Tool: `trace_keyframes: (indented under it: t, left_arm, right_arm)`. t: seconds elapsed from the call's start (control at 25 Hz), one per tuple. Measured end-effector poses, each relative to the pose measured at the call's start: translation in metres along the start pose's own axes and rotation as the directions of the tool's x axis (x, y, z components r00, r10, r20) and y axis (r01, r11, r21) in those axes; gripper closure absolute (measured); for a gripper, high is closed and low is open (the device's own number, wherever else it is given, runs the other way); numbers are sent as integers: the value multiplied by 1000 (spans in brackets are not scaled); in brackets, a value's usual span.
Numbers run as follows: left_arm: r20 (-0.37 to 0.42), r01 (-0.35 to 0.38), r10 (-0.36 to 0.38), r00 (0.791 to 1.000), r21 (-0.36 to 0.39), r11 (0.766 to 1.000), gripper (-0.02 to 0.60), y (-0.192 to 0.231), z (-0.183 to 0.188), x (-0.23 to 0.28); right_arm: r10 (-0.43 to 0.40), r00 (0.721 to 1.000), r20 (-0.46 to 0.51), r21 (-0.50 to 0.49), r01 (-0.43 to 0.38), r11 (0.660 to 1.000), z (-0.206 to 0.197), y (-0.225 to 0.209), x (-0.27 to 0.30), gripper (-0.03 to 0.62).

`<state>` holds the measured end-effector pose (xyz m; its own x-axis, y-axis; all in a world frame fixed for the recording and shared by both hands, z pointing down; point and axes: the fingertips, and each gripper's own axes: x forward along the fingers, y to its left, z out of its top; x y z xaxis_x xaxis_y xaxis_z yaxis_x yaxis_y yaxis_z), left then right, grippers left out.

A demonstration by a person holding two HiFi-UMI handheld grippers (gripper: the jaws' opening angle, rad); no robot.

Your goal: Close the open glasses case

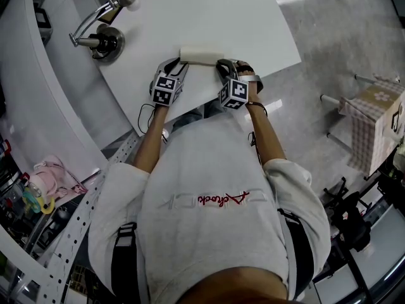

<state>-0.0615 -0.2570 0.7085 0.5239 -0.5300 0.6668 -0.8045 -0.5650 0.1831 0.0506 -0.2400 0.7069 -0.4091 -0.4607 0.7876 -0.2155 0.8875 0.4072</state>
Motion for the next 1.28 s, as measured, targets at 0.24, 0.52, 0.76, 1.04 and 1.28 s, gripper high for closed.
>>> trace_keyframes:
  t: [0.24, 0.52, 0.76, 1.04, 1.28]
  left_arm:
    - [10, 3, -3, 1000, 4, 1000, 420, -3, 2, -4]
    - [38, 10, -11, 999, 11, 1000, 420, -9, 9, -15]
    - [89, 68, -72, 993, 47, 997, 554, -25, 17, -29]
    - [149, 80, -92, 984, 84, 993, 552, -39, 26, -53]
    - [249, 80, -104, 963, 107, 991, 554, -54, 45, -81]
  right_arm:
    - [-14, 1000, 5, 9, 14, 1000, 1, 1, -6, 520]
    - [-53, 999, 11, 0, 53, 999, 8, 1, -16, 543]
    - [-87, 996, 24, 15, 87, 996, 19, 5, -28, 572]
    - [-146, 987, 70, 119, 137, 983, 41, 12, -48, 572]
    - [-284, 919, 273, 587, 75, 806, 68, -6, -88, 572]
